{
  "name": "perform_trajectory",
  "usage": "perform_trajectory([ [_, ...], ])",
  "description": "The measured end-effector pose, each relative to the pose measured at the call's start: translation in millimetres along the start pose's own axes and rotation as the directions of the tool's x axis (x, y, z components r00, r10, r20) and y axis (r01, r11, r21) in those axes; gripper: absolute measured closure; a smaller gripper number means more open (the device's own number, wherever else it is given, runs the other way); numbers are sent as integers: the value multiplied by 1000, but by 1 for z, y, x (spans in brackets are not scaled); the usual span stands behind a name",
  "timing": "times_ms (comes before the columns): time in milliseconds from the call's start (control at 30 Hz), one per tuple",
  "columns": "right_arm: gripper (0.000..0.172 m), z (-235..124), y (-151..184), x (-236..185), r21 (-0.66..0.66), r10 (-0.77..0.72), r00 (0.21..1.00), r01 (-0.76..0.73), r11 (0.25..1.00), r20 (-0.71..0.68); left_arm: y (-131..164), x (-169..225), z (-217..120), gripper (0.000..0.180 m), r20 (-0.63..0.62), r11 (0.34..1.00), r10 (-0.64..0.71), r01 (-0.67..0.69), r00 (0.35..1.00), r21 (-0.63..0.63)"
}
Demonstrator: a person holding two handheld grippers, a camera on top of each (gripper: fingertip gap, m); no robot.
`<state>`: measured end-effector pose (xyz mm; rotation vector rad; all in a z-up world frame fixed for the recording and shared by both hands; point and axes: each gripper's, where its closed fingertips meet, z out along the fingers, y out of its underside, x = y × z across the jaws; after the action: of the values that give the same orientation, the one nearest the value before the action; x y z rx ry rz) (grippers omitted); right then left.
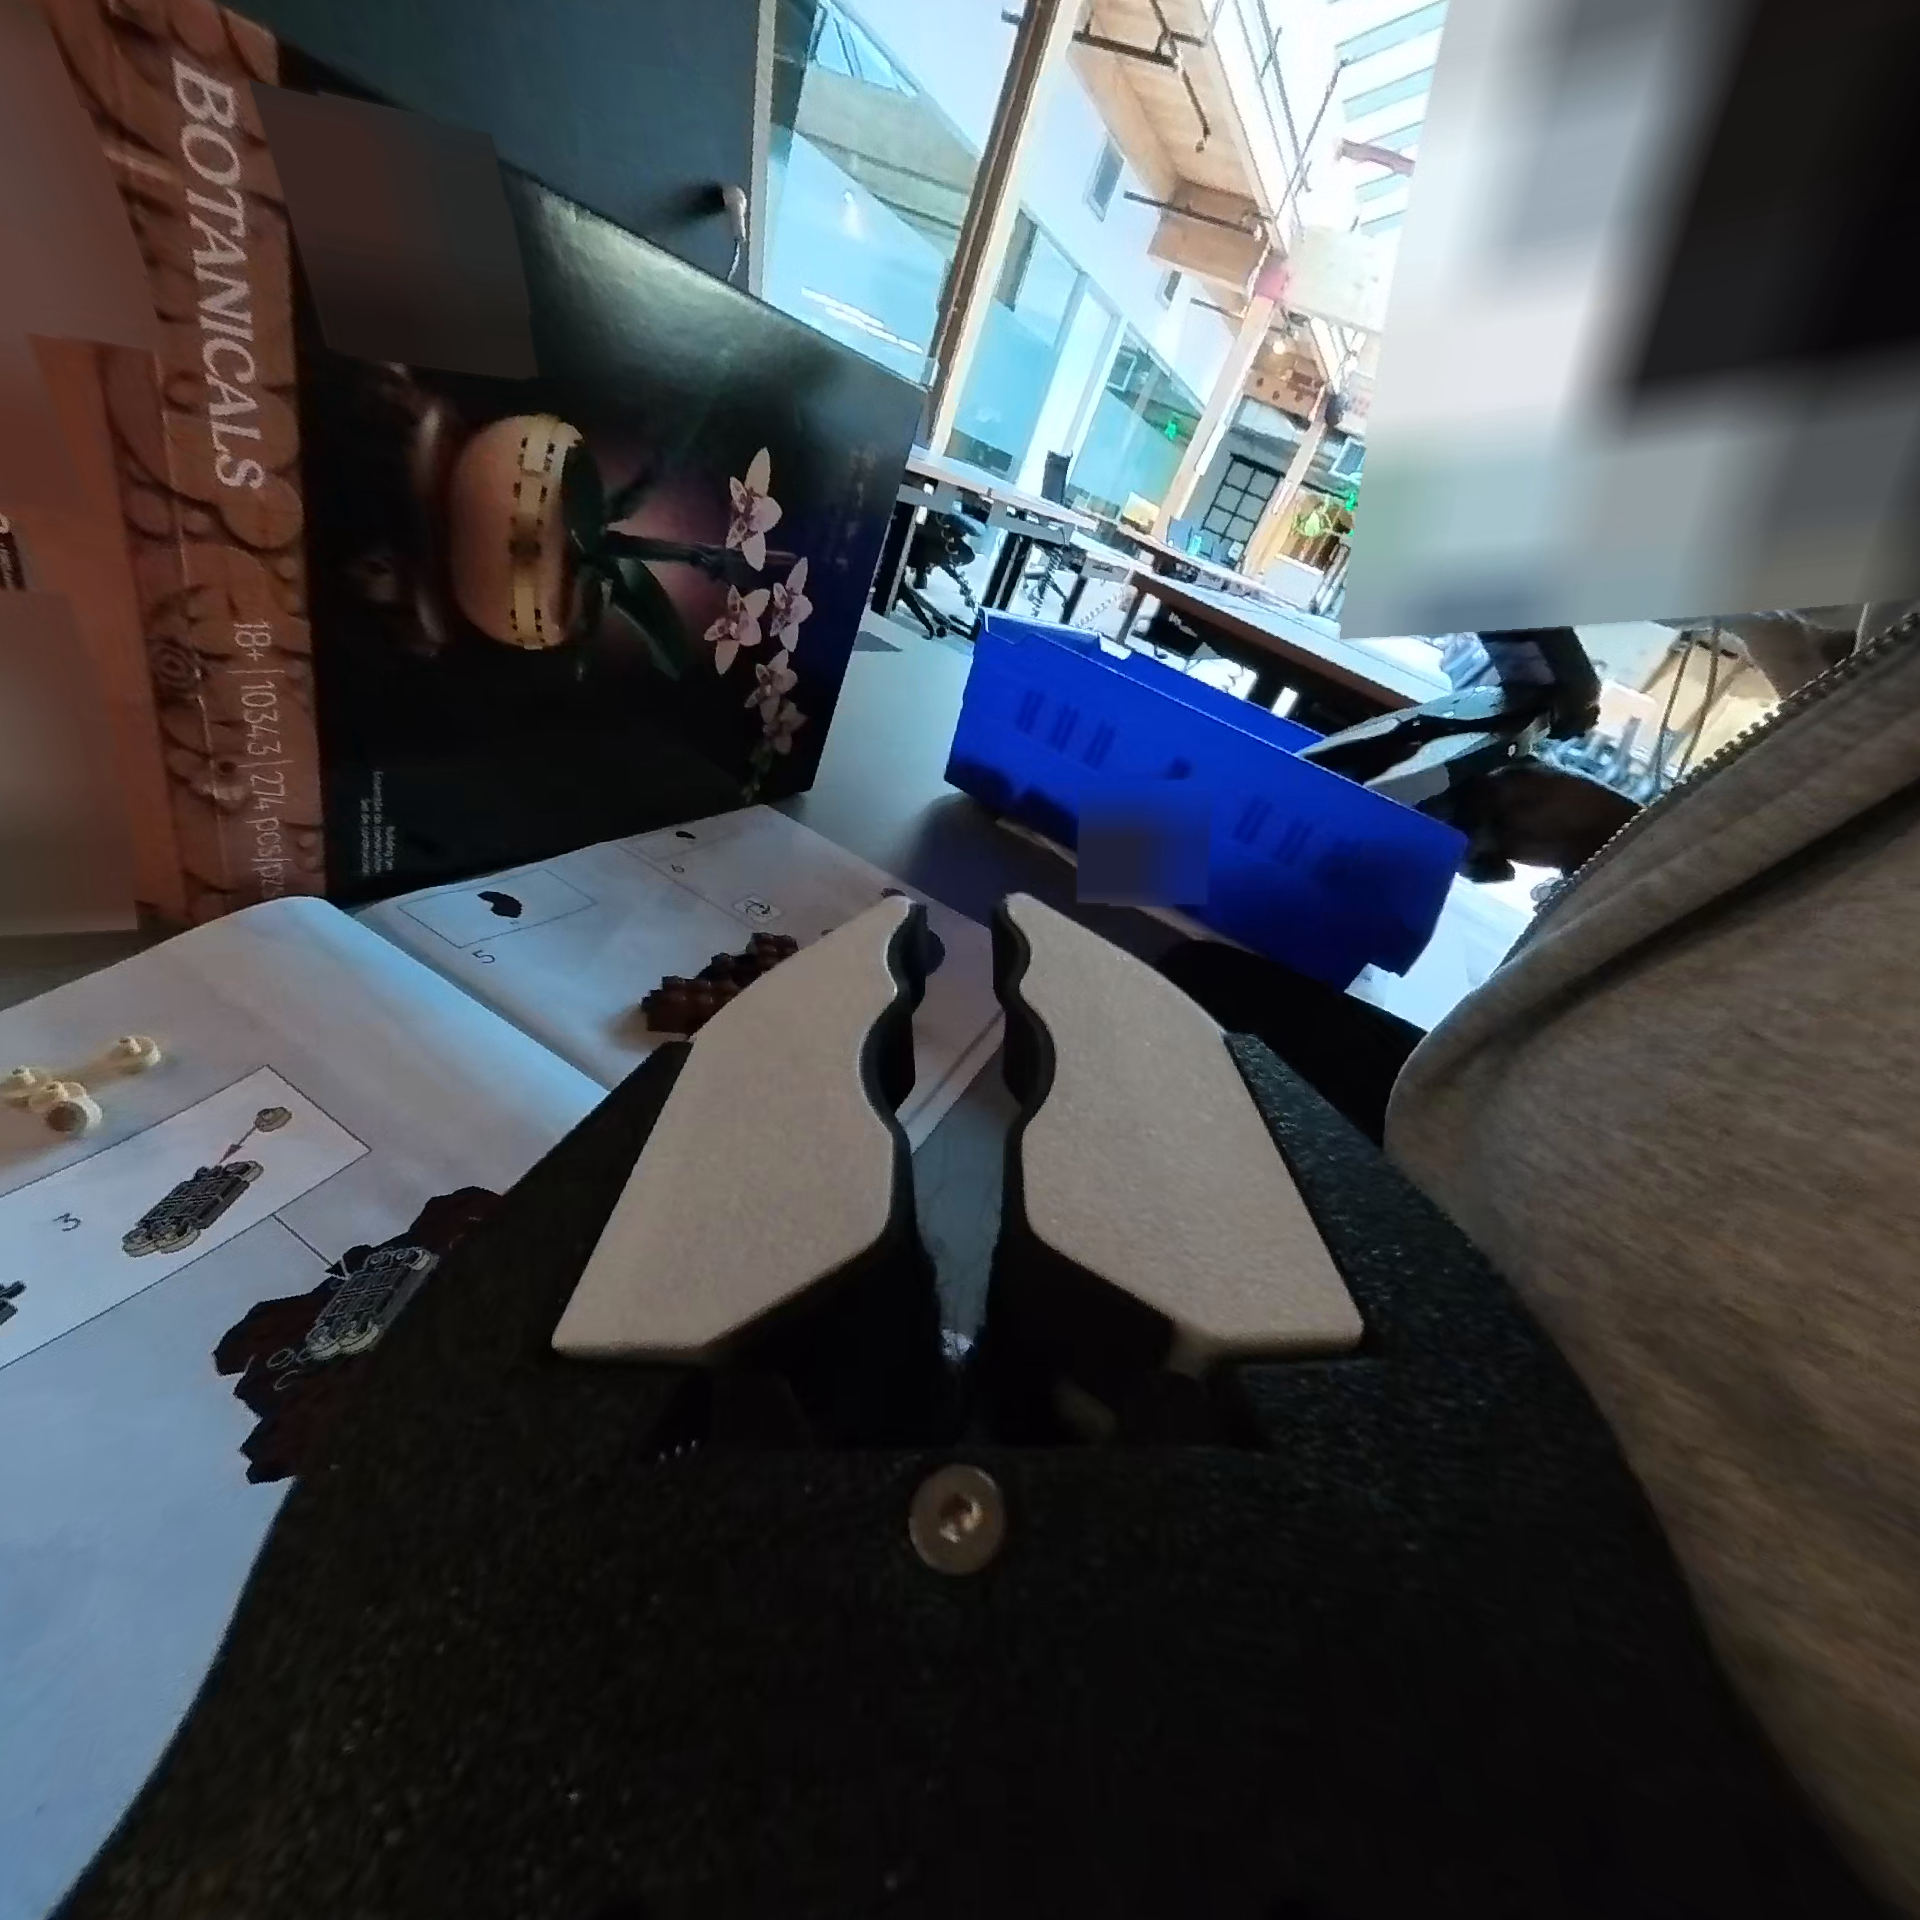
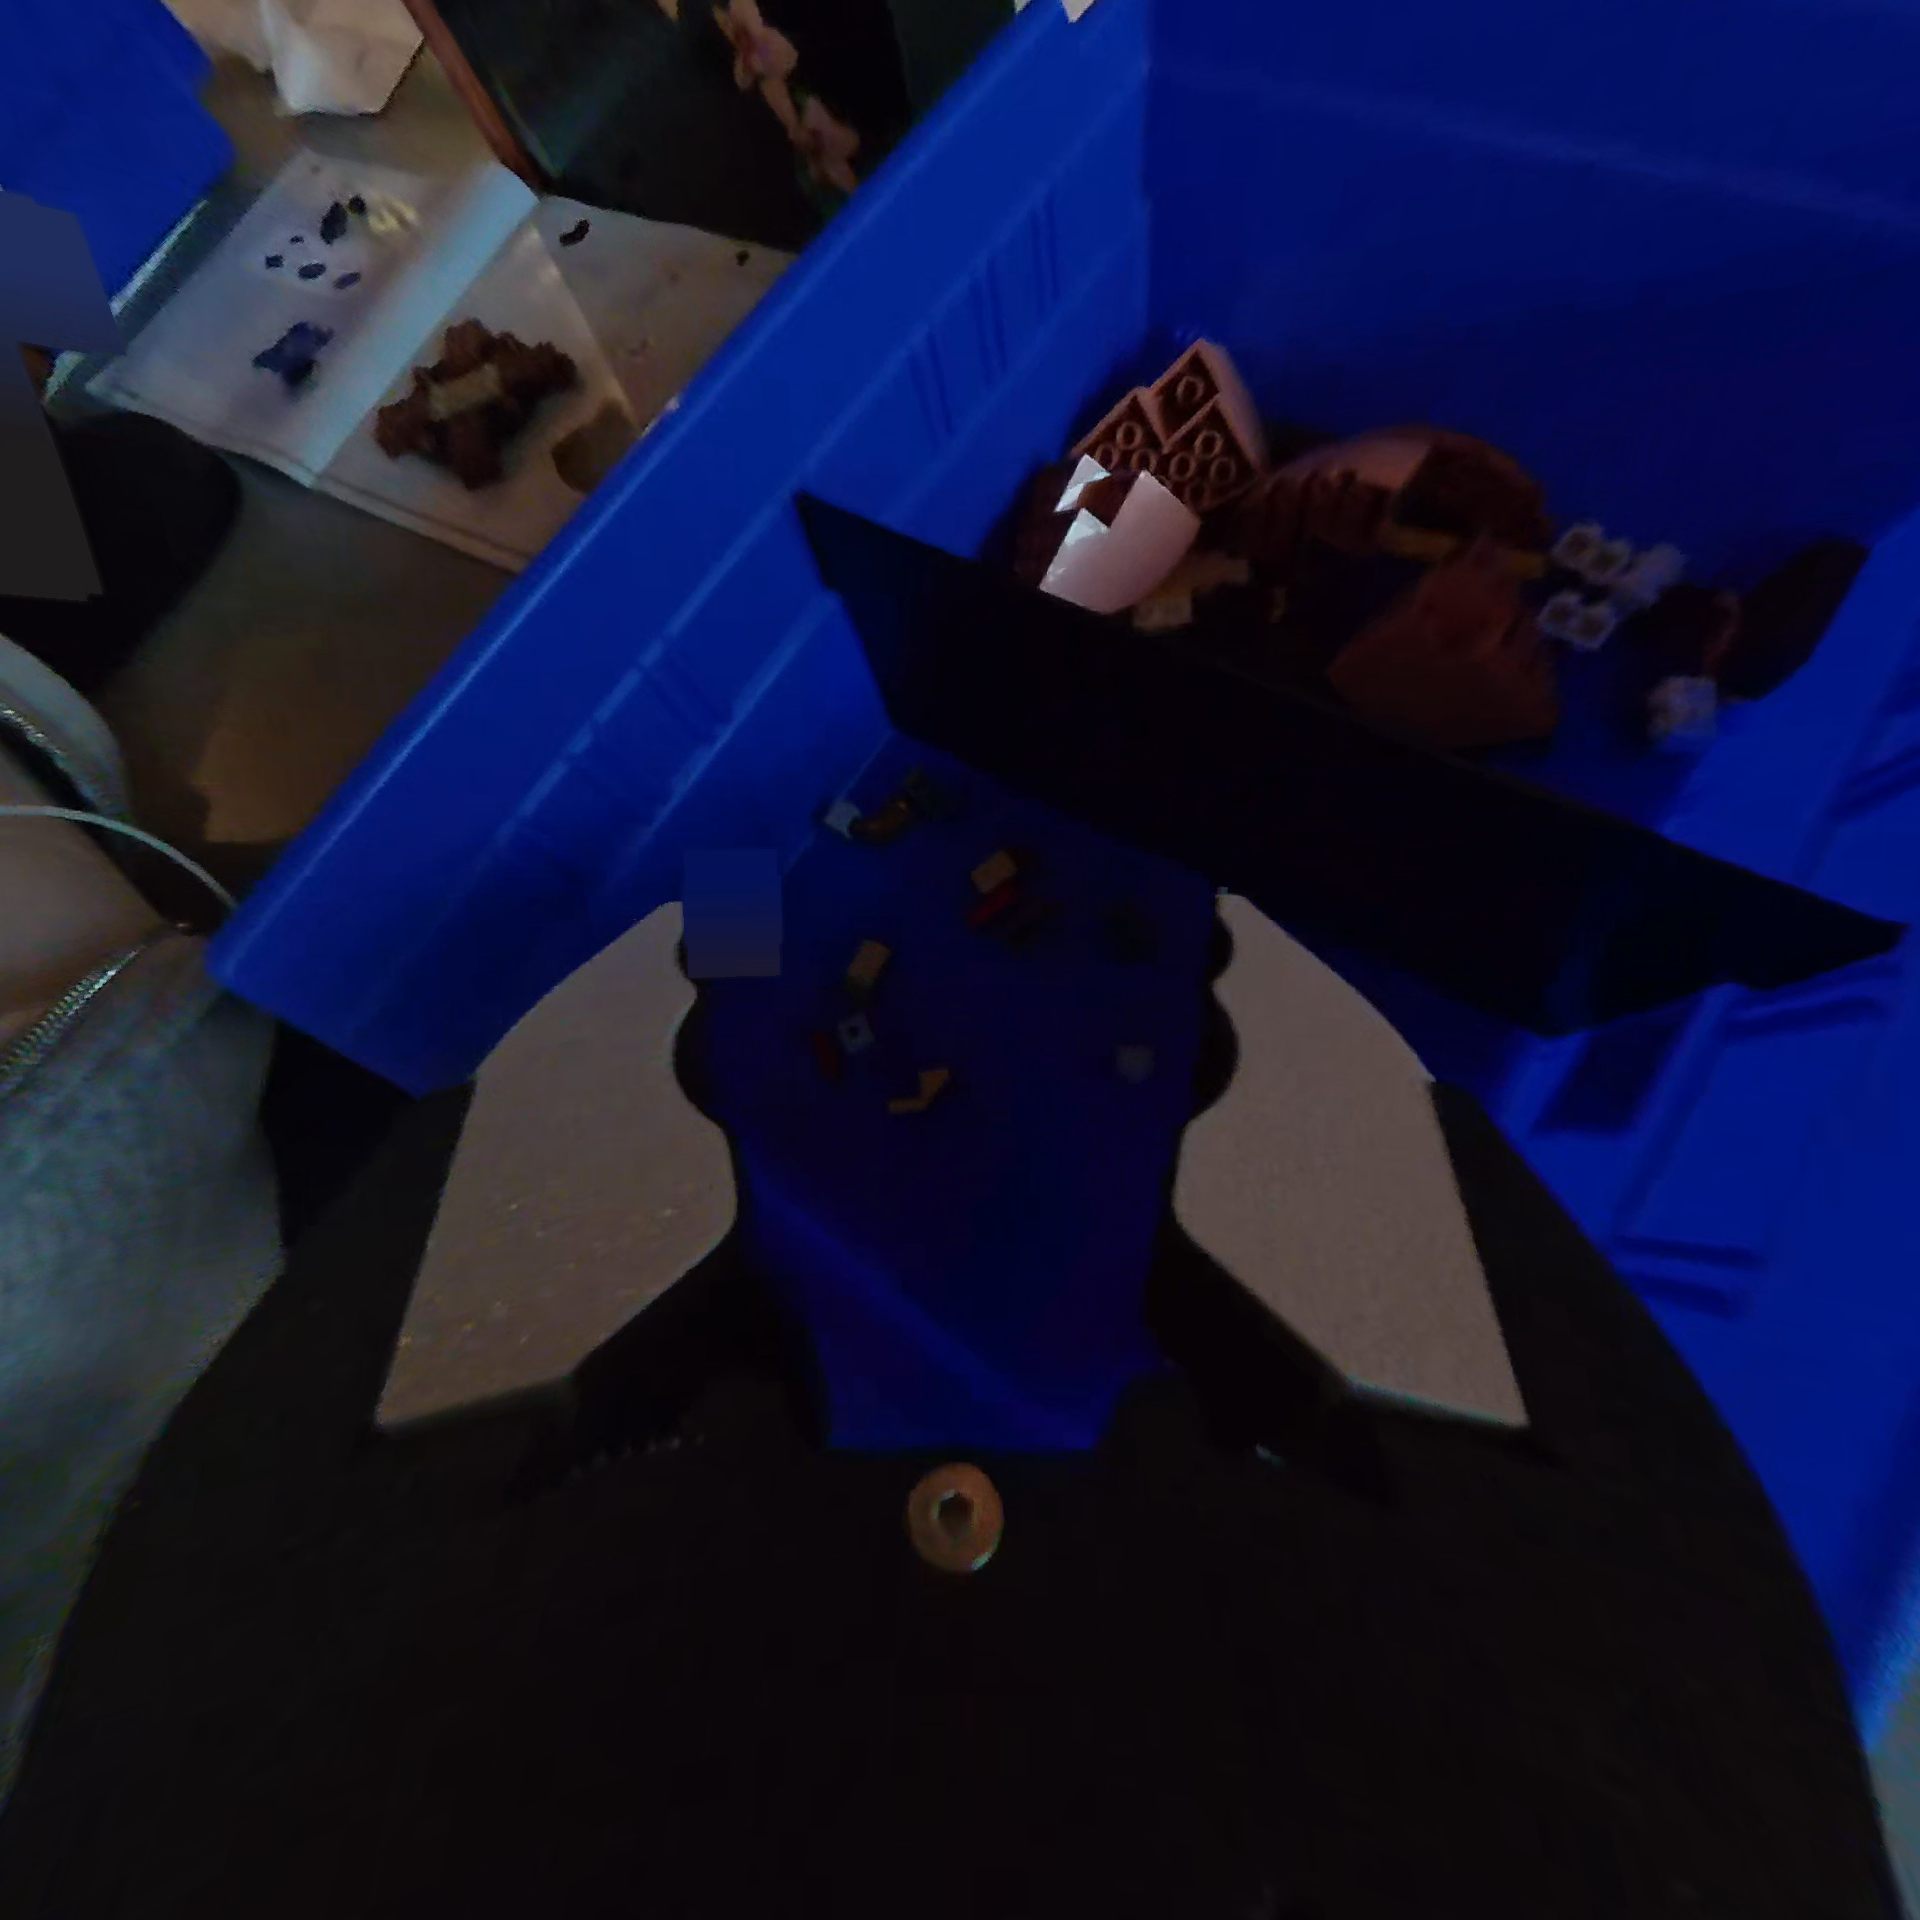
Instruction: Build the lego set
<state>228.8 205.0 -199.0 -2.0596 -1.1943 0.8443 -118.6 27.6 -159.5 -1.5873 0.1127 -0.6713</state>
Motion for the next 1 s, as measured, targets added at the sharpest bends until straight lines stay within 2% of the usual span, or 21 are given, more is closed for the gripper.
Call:
perform_trajectory([
  [200, 112, -1, -5, 8, 24, -15, 999, 16, 1000, -48, -2, -1, -1, 169, -4, 1000, -14, 14, 1000, 12],
  [267, 139, -1, -7, 13, 24, -47, 995, 50, 998, -90, -1, -1, -1, 169, -5, 1000, -15, 15, 1000, 8],
  [333, 150, 0, -6, 16, 9, -88, 988, 90, 996, -123, -1, -1, -1, 169, -5, 1000, -15, 15, 1000, 8],
  [400, 149, 2, -3, 19, -14, -114, 982, 113, 994, -148, -2, -1, -1, 169, -3, 1000, -18, 18, 1000, 12],
  [467, 133, 5, -2, 19, -28, -124, 981, 121, 992, -148, -2, -2, -1, 169, 0, 1000, -19, 19, 1000, 17],
  [500, 119, 7, -1, 20, -42, -119, 982, 114, 993, -150, -2, -2, -2, 169, 1, 1000, -19, 19, 1000, 17],
  [533, 120, 9, 1, 20, -61, -126, 981, 118, 991, -144, -2, -2, -1, 169, 2, 1000, -19, 19, 1000, 16],
  [567, 154, 10, 1, 18, -66, -159, 979, 151, 986, -131, -2, -2, -1, 169, 4, 1000, -20, 20, 1000, 13],
  [600, 166, 10, -3, 15, -37, -190, 974, 187, 982, -123, -1, -2, -1, 169, 4, 1000, -20, 20, 1000, 9],
  [733, 166, 12, -3, 14, -37, -153, 984, 150, 988, -90, 1, -3, 1, 169, 6, 1000, -20, 20, 1000, -6],
  [767, 157, 14, -3, 14, -32, -137, 987, 135, 990, -81, 1, -3, 1, 169, 5, 1000, -22, 22, 1000, -9],
  [800, 131, 15, -3, 17, -36, -121, 988, 118, 992, -95, 1, -3, 1, 169, 5, 1000, -24, 24, 1000, -11],
  [833, 114, 16, 1, 20, -68, -112, 988, 105, 992, -110, 1, -3, 1, 169, 4, 1000, -27, 27, 1000, -13],
  [900, 95, 19, 8, 25, -125, -128, 981, 110, 986, -147, 1, -3, 1, 169, 3, 999, -32, 32, 999, -12],
  [933, 88, 20, 9, 26, -138, -148, 975, 126, 982, -166, 1, -4, 1, 169, 2, 999, -36, 36, 999, -10],
  [1000, 94, 21, 9, 29, -148, -179, 963, 151, 977, -202, 0, -4, 0, 168, 2, 999, -40, 40, 999, -4],
])
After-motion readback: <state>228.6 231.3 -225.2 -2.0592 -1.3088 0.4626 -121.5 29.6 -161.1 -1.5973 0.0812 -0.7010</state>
